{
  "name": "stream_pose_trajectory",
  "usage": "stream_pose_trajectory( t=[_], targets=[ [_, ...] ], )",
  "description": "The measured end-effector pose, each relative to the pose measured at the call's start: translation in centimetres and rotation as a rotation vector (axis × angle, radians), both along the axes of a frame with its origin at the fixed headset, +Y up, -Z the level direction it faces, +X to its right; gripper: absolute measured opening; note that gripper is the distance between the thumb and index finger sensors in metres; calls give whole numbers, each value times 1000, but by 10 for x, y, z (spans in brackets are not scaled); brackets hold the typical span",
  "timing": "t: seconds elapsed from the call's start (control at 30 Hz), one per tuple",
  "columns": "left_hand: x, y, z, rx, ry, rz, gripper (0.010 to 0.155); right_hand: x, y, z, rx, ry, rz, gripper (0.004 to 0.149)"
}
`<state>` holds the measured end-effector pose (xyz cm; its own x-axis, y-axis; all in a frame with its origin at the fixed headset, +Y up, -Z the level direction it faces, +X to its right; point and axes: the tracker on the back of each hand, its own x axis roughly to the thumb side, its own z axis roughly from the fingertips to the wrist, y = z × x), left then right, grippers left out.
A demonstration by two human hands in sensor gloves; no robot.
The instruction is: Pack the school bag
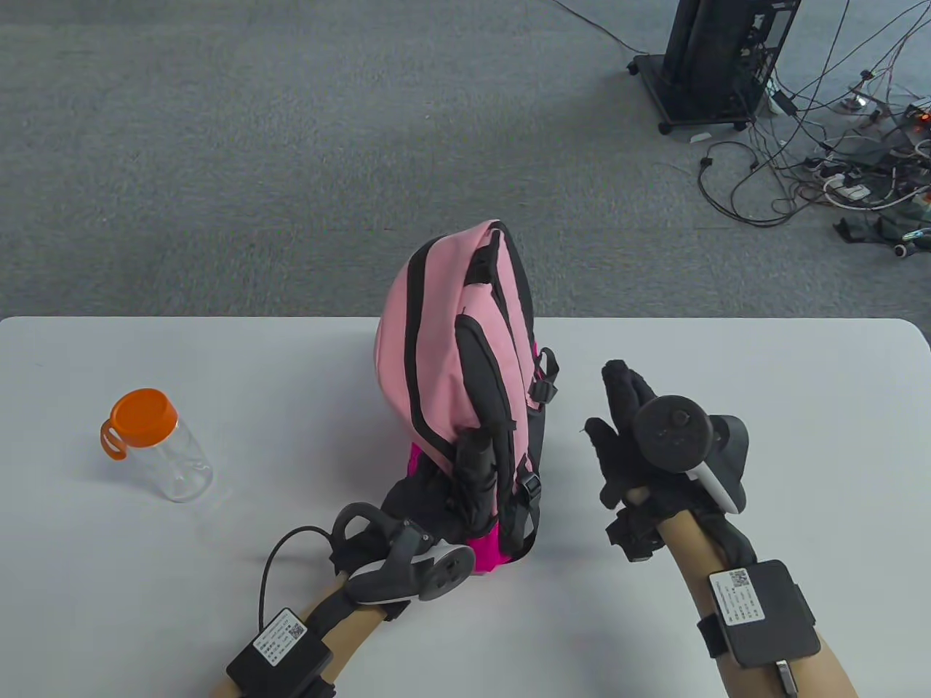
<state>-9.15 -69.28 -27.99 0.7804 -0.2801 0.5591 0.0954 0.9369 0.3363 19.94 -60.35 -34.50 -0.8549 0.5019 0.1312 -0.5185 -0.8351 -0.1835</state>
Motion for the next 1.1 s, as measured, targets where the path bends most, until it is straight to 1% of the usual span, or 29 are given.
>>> stream_pose_trajectory(
  t=[0.03, 0.07, 0.1, 0.13, 0.2, 0.23, 0.3, 0.33, 0.37, 0.4, 0.43, 0.5, 0.57, 0.67, 0.77, 0.87, 0.9, 0.93, 0.97, 1.0, 1.03, 1.07, 1.1],
  targets=[
    [-4, 1, -1, 51, -42, -44, 35, 9, -4, -5, -1, -28, -22, 73],
    [-10, 4, -4, 79, -61, -87, 35, 18, -10, -10, -5, -62, -51, 72],
    [-15, 5, -6, 81, -56, -101, 35, 24, -13, -14, -8, -83, -75, 71],
    [-23, 7, -8, 111, -64, -120, 35, 31, -18, -18, -17, -102, -108, 70],
    [-33, 8, -12, 152, -71, -174, 35, 41, -25, -24, -44, -114, -168, 69],
    [-40, 5, -14, 158, -66, -184, 36, 47, -29, -28, -55, -113, -207, 68],
    [-52, -2, -18, 224, -39, -217, 36, 56, -32, -35, -24, -87, -293, 67],
    [-57, -5, -20, 214, -23, -209, 36, 59, -34, -38, -5, -71, -350, 67],
    [-63, -8, -22, 191, 10, -184, 36, 63, -36, -44, -13, -12, -453, 66],
    [-65, -9, -23, 192, 22, -174, 37, 63, -37, -47, -23, 14, -488, 66],
    [-69, -8, -25, 193, 51, -165, 38, 62, -39, -51, -32, 78, -554, 66],
    [-74, -8, -24, 177, 77, -142, 39, 55, -41, -59, -18, 128, -566, 65],
    [-74, -9, -21, 179, 72, -161, 38, 41, -43, -68, -64, 186, -545, 67],
    [-75, -9, -17, 164, 54, -153, 37, 21, -48, -78, -112, 220, -633, 70],
    [-75, -12, -11, 170, 46, -161, 37, 11, -52, -87, -148, 235, -663, 75],
    [-77, -13, -6, 144, 79, -161, 39, 7, -56, -92, -162, 216, -697, 73],
    [-78, -12, -5, 107, 118, -153, 42, 7, -57, -92, -159, 216, -706, 71],
    [-82, -9, -4, 50, 148, -119, 47, 9, -57, -92, -148, 187, -718, 69],
    [-85, -6, -3, 3, 143, -73, 54, 12, -57, -91, -128, 158, -736, 66],
    [-89, 0, -2, -77, 147, 15, 59, 17, -56, -90, -96, 111, -774, 64],
    [-92, 4, 0, -112, 157, 65, 60, 20, -56, -90, -72, 84, -799, 63],
    [-95, 10, 5, -90, 170, 131, 60, 24, -56, -89, -64, 67, -821, 63],
    [-97, 17, 12, -13, 172, 175, 57, 28, -55, -89, -75, 69, -814, 62]
  ],
)
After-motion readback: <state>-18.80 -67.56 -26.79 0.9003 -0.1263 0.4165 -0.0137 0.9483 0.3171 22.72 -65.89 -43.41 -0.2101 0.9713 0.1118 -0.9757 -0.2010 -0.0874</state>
